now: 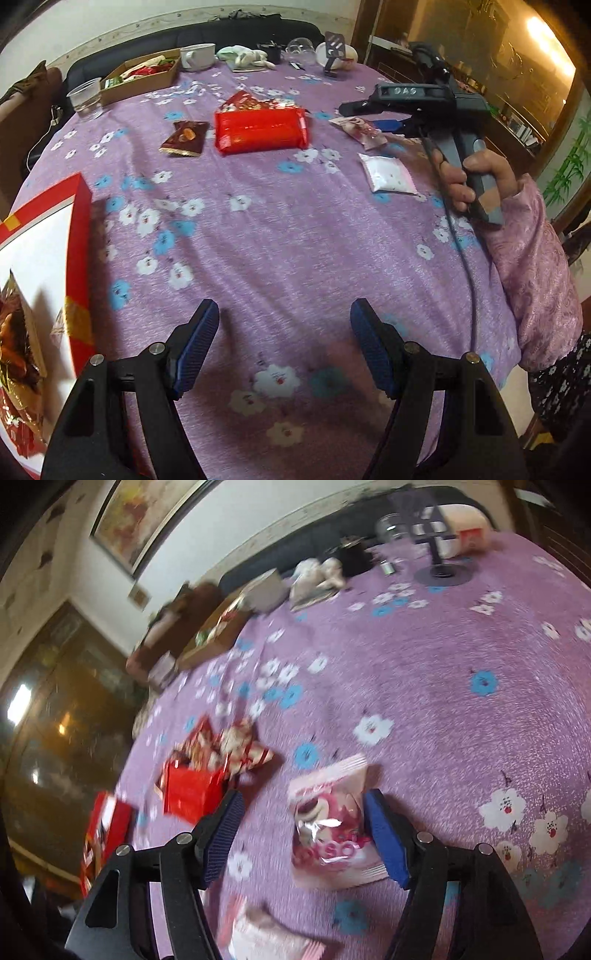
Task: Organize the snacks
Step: 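Grasp the pink Lotso packet with the right tool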
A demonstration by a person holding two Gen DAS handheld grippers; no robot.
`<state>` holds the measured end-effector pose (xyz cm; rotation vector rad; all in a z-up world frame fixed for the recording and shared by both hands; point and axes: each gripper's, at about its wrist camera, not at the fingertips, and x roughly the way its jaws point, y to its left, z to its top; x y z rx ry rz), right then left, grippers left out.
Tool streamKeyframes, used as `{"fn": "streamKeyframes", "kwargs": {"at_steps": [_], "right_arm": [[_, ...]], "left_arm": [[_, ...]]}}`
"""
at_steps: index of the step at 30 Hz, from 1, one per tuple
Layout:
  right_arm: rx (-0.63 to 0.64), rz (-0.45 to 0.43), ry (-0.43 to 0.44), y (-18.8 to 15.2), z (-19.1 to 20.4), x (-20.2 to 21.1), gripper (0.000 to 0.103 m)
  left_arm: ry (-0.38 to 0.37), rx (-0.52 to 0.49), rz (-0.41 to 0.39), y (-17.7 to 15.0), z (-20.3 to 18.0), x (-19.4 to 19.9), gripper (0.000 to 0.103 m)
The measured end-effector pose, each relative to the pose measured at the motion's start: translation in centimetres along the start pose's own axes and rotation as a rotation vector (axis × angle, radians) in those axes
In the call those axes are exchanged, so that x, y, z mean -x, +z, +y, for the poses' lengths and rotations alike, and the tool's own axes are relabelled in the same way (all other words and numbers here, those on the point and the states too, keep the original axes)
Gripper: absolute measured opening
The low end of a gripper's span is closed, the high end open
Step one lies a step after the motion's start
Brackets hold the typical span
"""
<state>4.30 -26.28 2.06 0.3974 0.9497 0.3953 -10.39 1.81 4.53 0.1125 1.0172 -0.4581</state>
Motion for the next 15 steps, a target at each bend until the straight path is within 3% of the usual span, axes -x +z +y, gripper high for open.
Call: {"fn": "streamKeyframes", "kwargs": {"at_steps": [4, 5, 7, 8, 13, 15], "right_arm": [[0.155, 0.010, -0.154, -0.8, 2.6, -0.9, 0.069], [0.209, 0.008, -0.223, -1.2, 3.5, -1.4, 0.066], [0.287, 0.003, -0.345, -1.8, 4.8, -2.0, 0.045], [0.304, -0.003, -0.387, -1.9, 5.1, -2.0, 0.043], [0.163, -0.026, -0.375, -0.7, 2.4, -0.8, 0.041], [0.032, -0.048, -0.308, -0.1, 0.3, 0.5, 0.041]], "left_arm": [[-0.012, -0.003, 0.017, 0.4, -0.6, -0.5, 0.074], [-0.017, -0.003, 0.022, 0.5, -0.8, -0.6, 0.074], [-0.016, -0.009, 0.030, 0.5, -1.0, -0.8, 0.074], [-0.016, -0.018, 0.032, 0.6, -1.2, -0.8, 0.074], [-0.036, -0.096, -0.004, 2.6, -2.8, -0.4, 0.073], [-0.026, -0.183, -0.049, 4.2, -4.1, -0.1, 0.073]]}}
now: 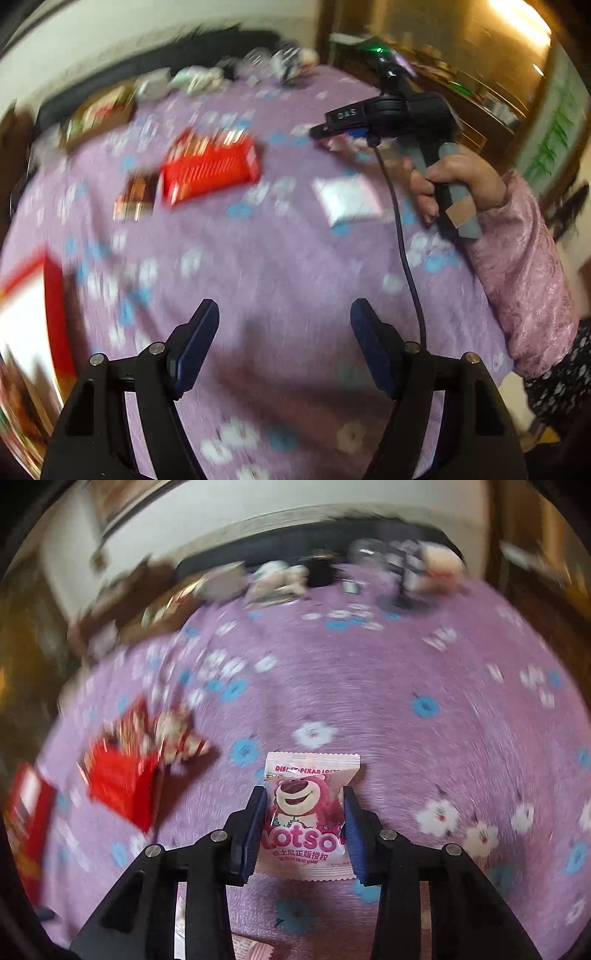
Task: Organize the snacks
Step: 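Grasp the pink Lotso packet with the right tool, then grasp the white packet with the left tool while right holds Lotso packet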
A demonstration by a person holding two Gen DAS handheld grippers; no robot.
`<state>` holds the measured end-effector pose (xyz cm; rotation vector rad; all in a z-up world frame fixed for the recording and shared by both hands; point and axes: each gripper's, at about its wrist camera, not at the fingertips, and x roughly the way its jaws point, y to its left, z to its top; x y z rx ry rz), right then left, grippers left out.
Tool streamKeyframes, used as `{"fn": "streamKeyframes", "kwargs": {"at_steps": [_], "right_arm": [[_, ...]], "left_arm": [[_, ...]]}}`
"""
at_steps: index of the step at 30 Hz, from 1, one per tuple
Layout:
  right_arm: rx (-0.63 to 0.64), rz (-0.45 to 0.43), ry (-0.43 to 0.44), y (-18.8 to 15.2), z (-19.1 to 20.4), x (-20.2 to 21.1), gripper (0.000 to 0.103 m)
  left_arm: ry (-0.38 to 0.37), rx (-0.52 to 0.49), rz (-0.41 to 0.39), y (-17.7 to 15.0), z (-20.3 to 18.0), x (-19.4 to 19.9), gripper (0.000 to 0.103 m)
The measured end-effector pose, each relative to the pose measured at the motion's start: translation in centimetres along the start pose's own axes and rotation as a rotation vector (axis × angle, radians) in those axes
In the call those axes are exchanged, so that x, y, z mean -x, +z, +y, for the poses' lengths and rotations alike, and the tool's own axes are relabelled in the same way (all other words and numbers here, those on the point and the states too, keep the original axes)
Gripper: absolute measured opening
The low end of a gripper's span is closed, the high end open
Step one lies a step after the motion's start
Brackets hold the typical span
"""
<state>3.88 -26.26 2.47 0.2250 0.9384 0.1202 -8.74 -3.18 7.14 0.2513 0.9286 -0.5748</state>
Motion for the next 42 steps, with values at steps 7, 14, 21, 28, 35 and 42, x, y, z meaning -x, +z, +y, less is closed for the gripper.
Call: {"fn": "streamKeyframes", "kwargs": {"at_steps": [7, 14, 21, 28, 35, 42], "right_arm": [[-0.289, -0.119, 0.309, 1.2, -7.4, 4.7, 0.041], [-0.586, -0.127, 0.507, 0.4, -14.6, 5.2, 0.041], [-0.674, -0.075, 0.458, 0.2, -15.8, 3.7, 0.041], [-0.710, -0.076, 0.439, -0.2, -16.4, 3.6, 0.042], [-0.709, -0.079, 0.419, -0.1, -16.2, 3.6, 0.043], [-0.699, -0.075, 0.394, -0.2, -16.0, 3.5, 0.043]], "left_arm": [[0.071, -0.449, -0.096, 4.4, -4.1, -1.9, 0.073], [0.005, -0.686, -0.053, 6.1, -6.8, -5.3, 0.073], [-0.059, -0.830, 0.055, 7.4, -7.7, -8.5, 0.073], [-0.163, -0.851, 0.120, 8.1, -8.0, -10.4, 0.073], [-0.241, -0.812, 0.125, 8.7, -7.7, -11.2, 0.075], [-0.266, -0.699, 0.110, 8.0, -7.5, -10.5, 0.048]]}}
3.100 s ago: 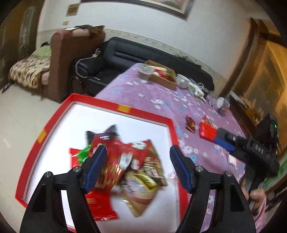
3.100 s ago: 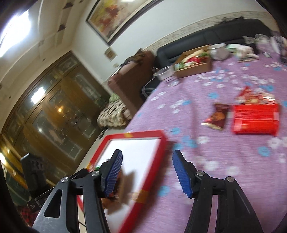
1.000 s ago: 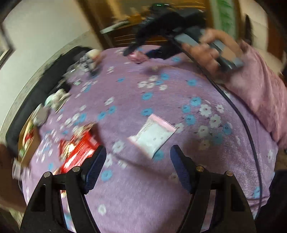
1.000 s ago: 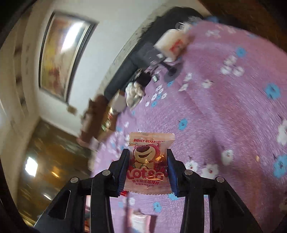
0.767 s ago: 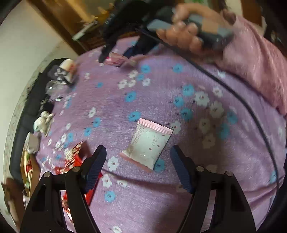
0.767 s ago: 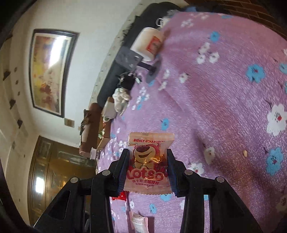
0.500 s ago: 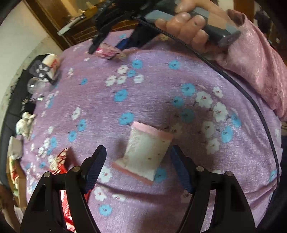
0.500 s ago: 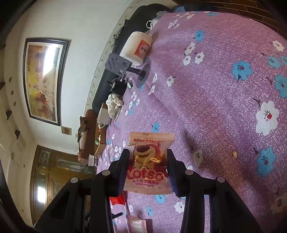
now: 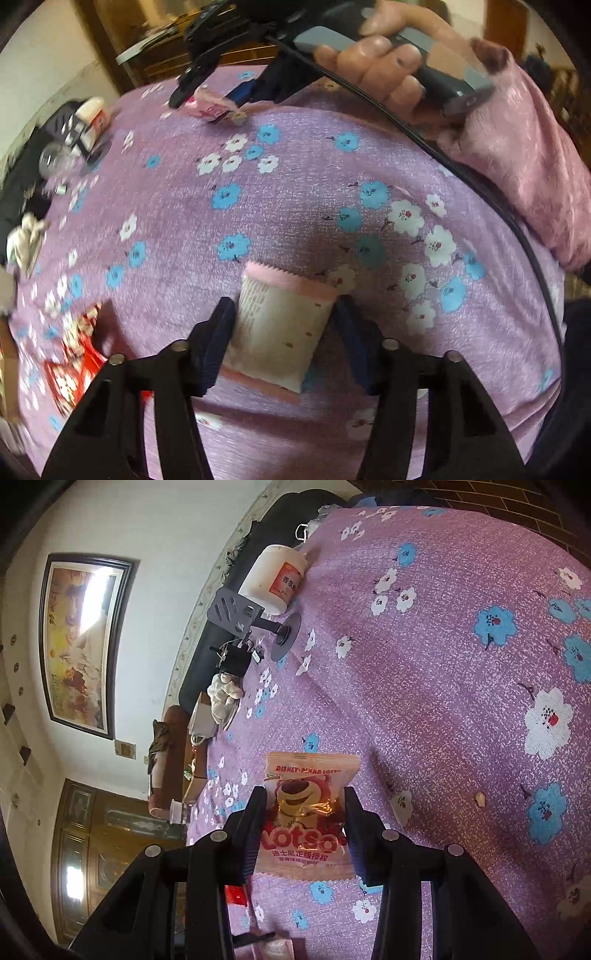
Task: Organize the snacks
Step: 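Grasp the white packet with the left tool while right holds Lotso packet, then carry both packets over the tray and open both tools to drop them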
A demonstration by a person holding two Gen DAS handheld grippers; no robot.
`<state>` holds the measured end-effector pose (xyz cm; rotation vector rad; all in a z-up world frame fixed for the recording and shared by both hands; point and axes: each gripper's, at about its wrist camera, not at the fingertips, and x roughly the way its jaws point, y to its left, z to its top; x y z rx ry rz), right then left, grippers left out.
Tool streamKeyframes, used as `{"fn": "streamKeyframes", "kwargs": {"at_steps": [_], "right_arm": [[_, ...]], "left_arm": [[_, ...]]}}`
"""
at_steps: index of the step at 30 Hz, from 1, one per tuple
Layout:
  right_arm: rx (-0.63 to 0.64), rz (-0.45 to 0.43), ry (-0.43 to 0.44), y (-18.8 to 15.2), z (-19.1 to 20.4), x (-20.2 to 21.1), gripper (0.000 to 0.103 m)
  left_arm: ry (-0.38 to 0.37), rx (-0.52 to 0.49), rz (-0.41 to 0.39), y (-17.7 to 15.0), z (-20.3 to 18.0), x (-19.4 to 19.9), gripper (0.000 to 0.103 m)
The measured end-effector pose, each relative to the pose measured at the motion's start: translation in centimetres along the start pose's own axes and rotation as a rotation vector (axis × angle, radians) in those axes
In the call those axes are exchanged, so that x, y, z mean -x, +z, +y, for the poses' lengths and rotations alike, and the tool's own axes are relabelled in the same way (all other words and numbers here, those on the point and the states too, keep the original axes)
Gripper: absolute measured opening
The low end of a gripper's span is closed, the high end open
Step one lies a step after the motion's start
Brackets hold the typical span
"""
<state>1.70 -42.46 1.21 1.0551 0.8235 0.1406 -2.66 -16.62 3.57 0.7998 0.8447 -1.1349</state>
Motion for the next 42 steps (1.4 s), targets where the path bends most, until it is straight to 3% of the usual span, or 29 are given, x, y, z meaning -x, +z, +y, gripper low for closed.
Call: {"fn": "streamKeyframes", "kwargs": {"at_steps": [12, 23, 35, 42], "right_arm": [[0.035, -0.023, -0.052, -0.3, 0.4, -0.2, 0.043], [0.041, -0.026, -0.083, -0.5, 0.3, -0.7, 0.043], [0.139, -0.012, -0.081, -1.9, 2.5, -1.6, 0.043], [0.256, 0.008, -0.042, -4.6, 5.9, -2.3, 0.043]], "left_arm": [[-0.005, 0.517, -0.059, -4.6, 0.6, 2.5, 0.037], [0.156, 0.507, -0.027, -8.8, -2.9, 4.7, 0.037], [0.167, 0.747, -0.156, -14.6, -2.2, 8.3, 0.036], [0.231, 0.780, -0.264, -16.6, -3.2, 13.4, 0.036]]}}
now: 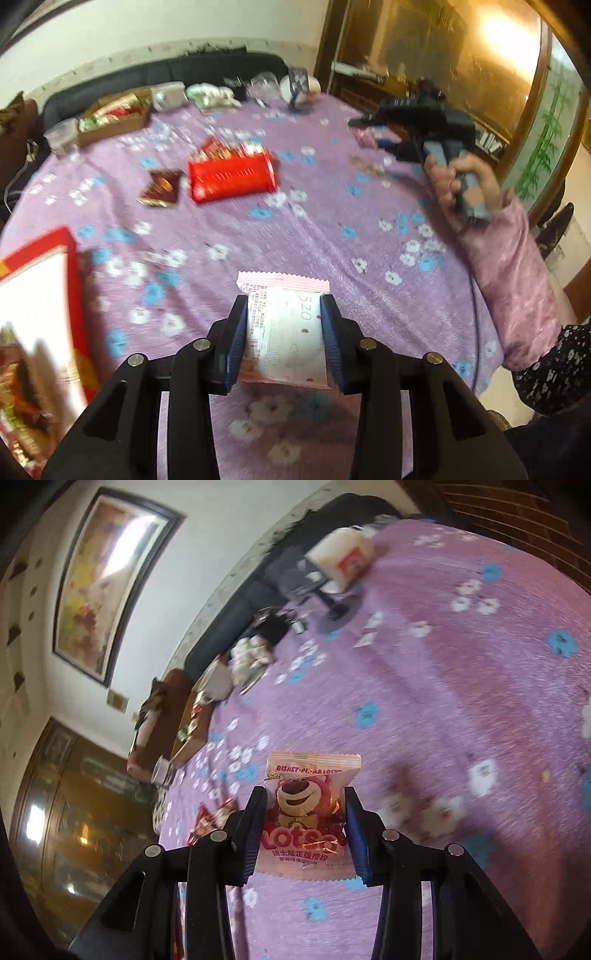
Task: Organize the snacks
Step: 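Carry both packets over the tray and open both tools to drop them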
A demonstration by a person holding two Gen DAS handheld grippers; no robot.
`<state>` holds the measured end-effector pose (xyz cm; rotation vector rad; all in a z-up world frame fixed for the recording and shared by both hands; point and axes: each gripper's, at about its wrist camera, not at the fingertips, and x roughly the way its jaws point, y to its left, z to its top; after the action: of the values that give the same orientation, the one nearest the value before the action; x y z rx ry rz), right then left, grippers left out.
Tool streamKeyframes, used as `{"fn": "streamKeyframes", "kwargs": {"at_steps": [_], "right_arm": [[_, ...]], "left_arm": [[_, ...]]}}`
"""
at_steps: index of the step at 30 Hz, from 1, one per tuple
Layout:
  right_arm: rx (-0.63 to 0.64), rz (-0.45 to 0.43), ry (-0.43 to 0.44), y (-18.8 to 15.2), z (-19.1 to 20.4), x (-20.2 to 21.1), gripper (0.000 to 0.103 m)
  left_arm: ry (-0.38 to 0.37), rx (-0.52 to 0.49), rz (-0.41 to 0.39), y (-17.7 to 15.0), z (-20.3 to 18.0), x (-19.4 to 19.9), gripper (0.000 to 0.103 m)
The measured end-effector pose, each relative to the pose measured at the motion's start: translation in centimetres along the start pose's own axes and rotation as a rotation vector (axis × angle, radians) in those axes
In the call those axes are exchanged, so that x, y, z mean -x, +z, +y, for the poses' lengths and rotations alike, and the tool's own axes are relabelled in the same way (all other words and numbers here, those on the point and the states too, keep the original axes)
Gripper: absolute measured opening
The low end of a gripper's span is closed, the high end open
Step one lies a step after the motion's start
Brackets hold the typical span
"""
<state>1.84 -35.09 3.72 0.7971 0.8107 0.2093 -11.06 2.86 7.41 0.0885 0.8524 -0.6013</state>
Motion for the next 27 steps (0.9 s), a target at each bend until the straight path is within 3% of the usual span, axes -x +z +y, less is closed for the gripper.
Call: {"fn": "streamKeyframes", "kwargs": {"at_steps": [10, 27], "right_arm": [[0.170, 0.111, 0.124, -7.3, 9.5, -1.6, 0.043], [0.470, 0.410, 0.284, -22.8, 27.7, -9.3, 0.042]], "left_arm": [[0.071, 0.085, -0.166, -0.8, 4.5, 6.9, 0.036], [0.242, 0.363, -0.284, -8.3, 16.4, 14.1, 0.036]]}}
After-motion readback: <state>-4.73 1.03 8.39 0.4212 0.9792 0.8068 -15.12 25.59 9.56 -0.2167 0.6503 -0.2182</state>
